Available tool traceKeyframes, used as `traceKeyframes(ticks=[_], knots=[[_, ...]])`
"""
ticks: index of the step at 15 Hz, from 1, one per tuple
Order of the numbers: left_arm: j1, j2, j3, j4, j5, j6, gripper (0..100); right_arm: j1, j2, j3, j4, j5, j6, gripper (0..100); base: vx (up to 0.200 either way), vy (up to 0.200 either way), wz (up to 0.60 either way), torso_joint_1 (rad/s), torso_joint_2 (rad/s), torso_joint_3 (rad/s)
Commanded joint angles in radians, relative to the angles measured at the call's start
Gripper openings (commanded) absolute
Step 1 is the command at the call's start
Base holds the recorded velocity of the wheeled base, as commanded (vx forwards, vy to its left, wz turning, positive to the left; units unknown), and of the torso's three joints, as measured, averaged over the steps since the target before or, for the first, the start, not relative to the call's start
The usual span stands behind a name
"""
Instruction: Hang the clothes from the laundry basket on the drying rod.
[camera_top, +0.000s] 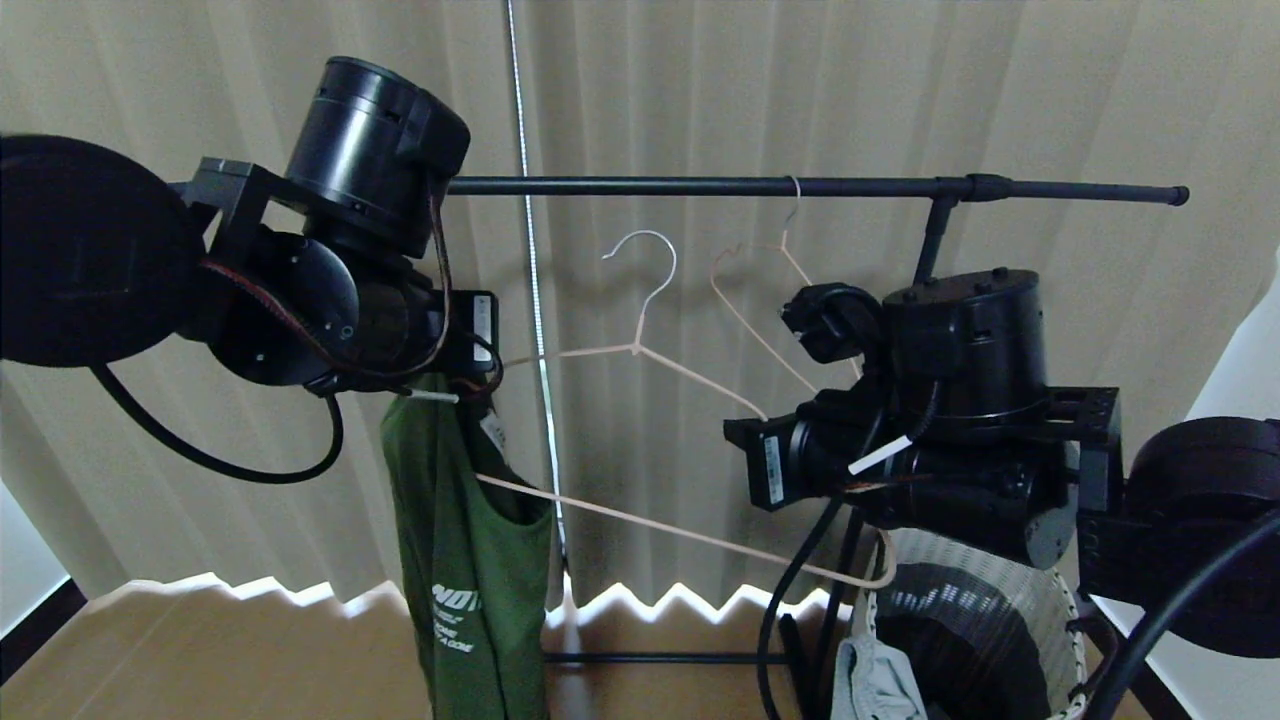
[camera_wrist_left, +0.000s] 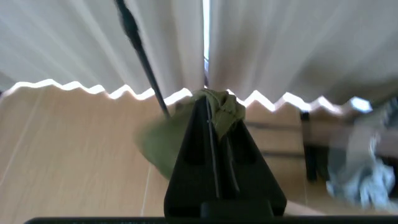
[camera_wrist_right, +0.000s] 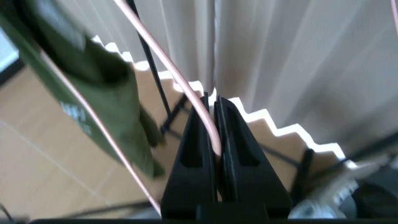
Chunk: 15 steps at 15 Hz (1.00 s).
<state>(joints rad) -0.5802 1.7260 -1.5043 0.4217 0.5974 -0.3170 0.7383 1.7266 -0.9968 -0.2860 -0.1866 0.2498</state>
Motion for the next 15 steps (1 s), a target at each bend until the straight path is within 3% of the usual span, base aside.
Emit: traceKeyframes(ticks=[1, 2, 6, 11, 15], knots=[[0.025, 0.041, -0.044, -0.003, 0.015, -0.004, 0, 0.004, -0.076, 0.061, 0.028, -0.001, -0.006, 0, 0.0, 0.0, 0.0, 0.0, 0.0, 0.0], [0.03, 0.044, -0.051, -0.001, 0.015, -0.002, 0, 0.0, -0.099, 0.073, 0.093, -0.008, -0.003, 0, 0.0, 0.0, 0.0, 0.0, 0.0, 0.0], [0.023, 0.04, -0.042, 0.008, 0.018, 0.003, 0, -0.033, -0.032, 0.024, 0.067, -0.155, 0.002, 0, 0.0, 0.0, 0.0, 0.0, 0.0, 0.0], [0.013, 0.044, -0.044, 0.017, 0.019, 0.001, 0, -0.033, -0.016, 0.018, -0.044, -0.155, 0.0, 0, 0.0, 0.0, 0.0, 0.0, 0.0, 0.0], [0.013, 0.047, -0.044, 0.012, 0.019, 0.033, 0, -0.019, -0.025, 0.024, -0.05, -0.137, 0.002, 0, 0.0, 0.0, 0.0, 0.0, 0.0, 0.0]])
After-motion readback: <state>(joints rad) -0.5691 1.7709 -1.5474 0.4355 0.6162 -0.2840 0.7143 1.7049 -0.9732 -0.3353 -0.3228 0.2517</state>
